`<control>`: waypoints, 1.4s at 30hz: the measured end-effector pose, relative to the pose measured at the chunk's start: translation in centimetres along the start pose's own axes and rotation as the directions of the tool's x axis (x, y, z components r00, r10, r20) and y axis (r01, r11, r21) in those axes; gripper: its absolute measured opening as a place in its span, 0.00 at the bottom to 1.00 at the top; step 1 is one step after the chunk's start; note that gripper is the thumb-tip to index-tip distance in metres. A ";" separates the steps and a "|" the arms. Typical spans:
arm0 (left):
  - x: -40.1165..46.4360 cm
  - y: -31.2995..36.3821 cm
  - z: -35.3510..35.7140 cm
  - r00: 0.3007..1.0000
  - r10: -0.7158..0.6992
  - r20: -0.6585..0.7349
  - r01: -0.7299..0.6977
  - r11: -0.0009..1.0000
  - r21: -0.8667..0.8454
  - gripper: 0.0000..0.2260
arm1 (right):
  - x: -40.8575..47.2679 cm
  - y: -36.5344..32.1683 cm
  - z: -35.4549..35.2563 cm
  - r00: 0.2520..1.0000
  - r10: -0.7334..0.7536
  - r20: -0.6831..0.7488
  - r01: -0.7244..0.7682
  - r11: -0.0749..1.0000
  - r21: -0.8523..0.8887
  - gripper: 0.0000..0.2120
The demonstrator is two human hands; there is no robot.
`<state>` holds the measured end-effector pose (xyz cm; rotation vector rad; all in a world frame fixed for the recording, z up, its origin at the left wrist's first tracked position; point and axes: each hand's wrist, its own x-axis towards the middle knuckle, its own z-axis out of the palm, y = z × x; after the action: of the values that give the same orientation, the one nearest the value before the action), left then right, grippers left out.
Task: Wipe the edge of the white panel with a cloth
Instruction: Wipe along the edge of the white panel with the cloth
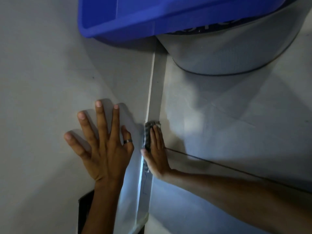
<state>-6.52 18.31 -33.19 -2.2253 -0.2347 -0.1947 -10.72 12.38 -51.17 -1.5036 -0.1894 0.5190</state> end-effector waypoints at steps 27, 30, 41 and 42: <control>0.5 0.3 -0.4 0.999 -0.034 0.039 0.036 0.998 -0.057 0.30 | 10.9 -2.6 -6.5 0.998 -0.036 0.059 0.041 0.995 -0.087 0.42; 0.6 0.3 -0.6 0.997 -0.033 0.069 0.037 0.998 -0.059 0.30 | 17.4 -5.1 -7.5 0.995 0.027 -0.094 -0.029 0.999 -0.029 0.41; -0.9 -2.2 -3.9 0.973 0.104 0.208 -0.081 0.990 -0.117 0.32 | 18.0 -6.3 -7.4 0.990 0.084 -0.110 -0.082 0.996 0.023 0.37; -1.7 -2.9 -4.6 0.969 0.096 0.226 -0.070 0.990 -0.119 0.32 | 16.1 -6.0 -6.8 0.993 0.072 -0.095 -0.073 0.997 -0.006 0.36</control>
<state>-9.07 16.25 -28.53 -2.3622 -0.2619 0.1014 7.58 13.43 -49.00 -1.5454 -0.0634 0.5042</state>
